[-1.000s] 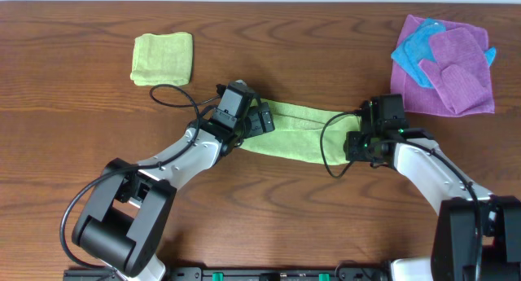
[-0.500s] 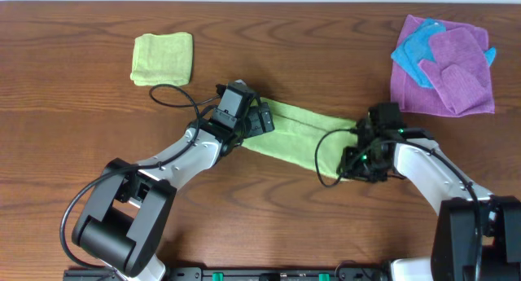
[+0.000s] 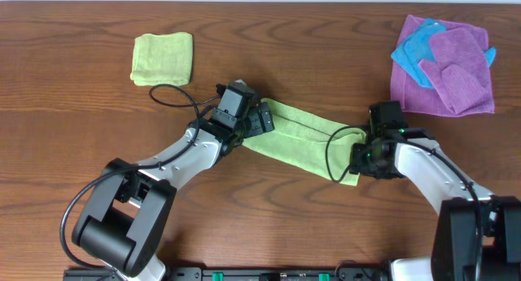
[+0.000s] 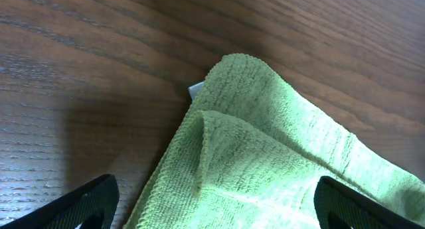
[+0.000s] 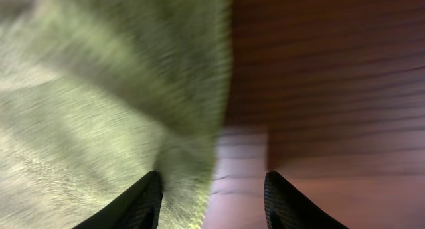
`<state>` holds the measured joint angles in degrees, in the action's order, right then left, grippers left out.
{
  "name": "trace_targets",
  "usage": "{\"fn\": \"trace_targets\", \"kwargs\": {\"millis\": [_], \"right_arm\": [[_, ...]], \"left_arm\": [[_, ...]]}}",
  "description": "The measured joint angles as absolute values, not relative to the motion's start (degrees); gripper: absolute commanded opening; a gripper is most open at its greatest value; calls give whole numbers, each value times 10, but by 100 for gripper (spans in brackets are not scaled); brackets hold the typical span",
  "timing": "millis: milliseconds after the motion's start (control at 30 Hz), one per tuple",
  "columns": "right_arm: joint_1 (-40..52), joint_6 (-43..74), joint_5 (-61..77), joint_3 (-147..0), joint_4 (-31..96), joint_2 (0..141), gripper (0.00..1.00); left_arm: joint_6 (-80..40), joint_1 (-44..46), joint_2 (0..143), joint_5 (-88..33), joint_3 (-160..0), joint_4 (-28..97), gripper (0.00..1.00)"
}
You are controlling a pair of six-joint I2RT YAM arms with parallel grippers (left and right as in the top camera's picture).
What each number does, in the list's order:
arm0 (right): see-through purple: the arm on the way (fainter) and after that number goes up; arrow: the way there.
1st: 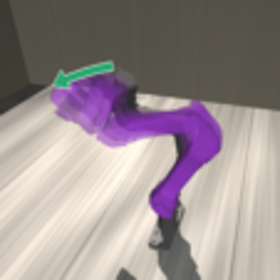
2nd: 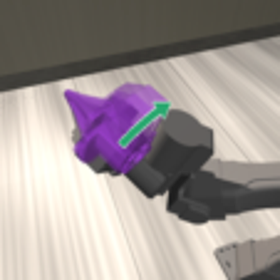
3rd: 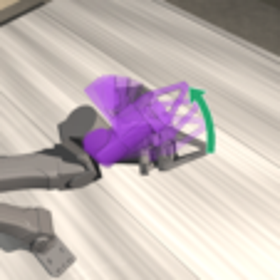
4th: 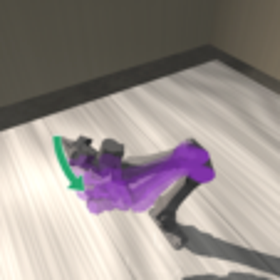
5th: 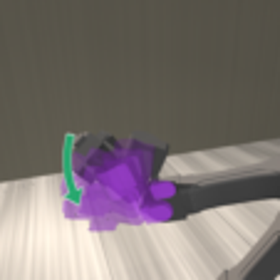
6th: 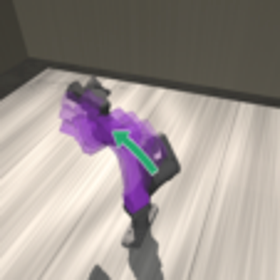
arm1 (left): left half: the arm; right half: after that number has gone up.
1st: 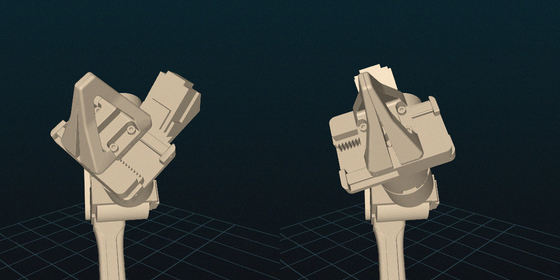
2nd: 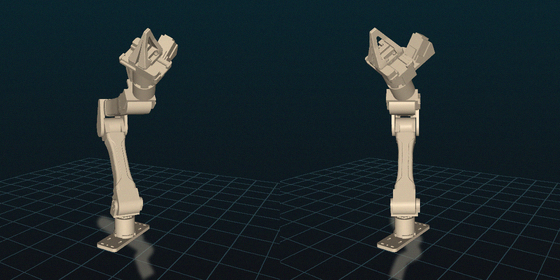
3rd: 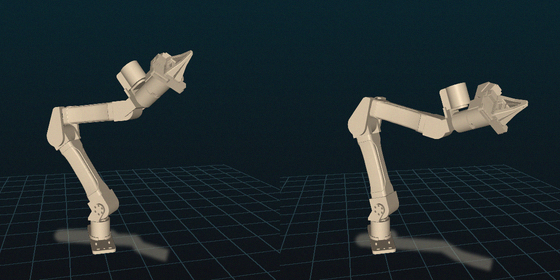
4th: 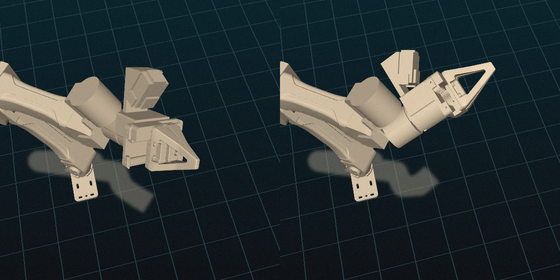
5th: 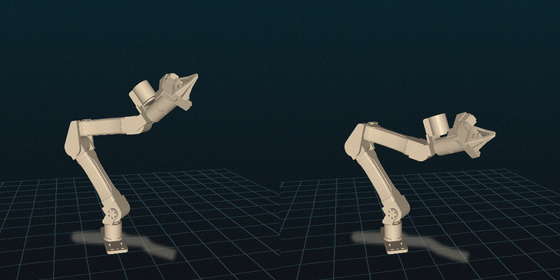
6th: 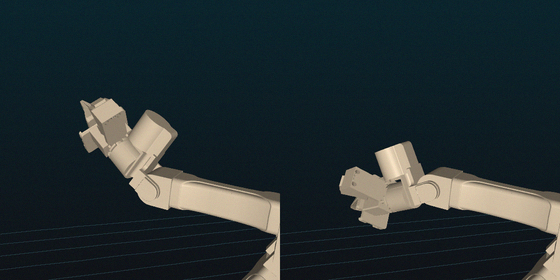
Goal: Fold the cloth
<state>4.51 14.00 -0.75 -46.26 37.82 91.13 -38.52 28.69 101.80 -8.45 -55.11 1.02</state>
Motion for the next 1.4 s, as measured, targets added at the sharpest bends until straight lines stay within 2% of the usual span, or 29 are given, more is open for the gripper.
{"fn": "trace_targets", "kwargs": {"millis": [167,333,533,733,1033,1133,1233,1400], "right_arm": [[45,111,-55,-498,383,911,51],[46,26,-43,-590,466,911,57],[49,-48,18,-616,510,911,59],[49,-97,48,-615,487,911,59],[34,-186,57,-616,406,931,60],[13,-202,73,-616,411,958,56],[3,-214,88,-616,415,976,47],[0,-223,102,-616,411,989,21]], "left_arm": [[-379,287,1018,-106,-565,27,96],[-331,287,1019,-122,-671,145,96],[-285,287,1019,-139,-741,255,95],[-270,287,1019,-184,-747,308,95],[-269,287,1028,-194,-747,306,95],[-269,287,1039,-194,-747,303,95],[-269,287,1039,-194,-747,300,95],[-272,287,1039,-194,-747,298,95]]}}
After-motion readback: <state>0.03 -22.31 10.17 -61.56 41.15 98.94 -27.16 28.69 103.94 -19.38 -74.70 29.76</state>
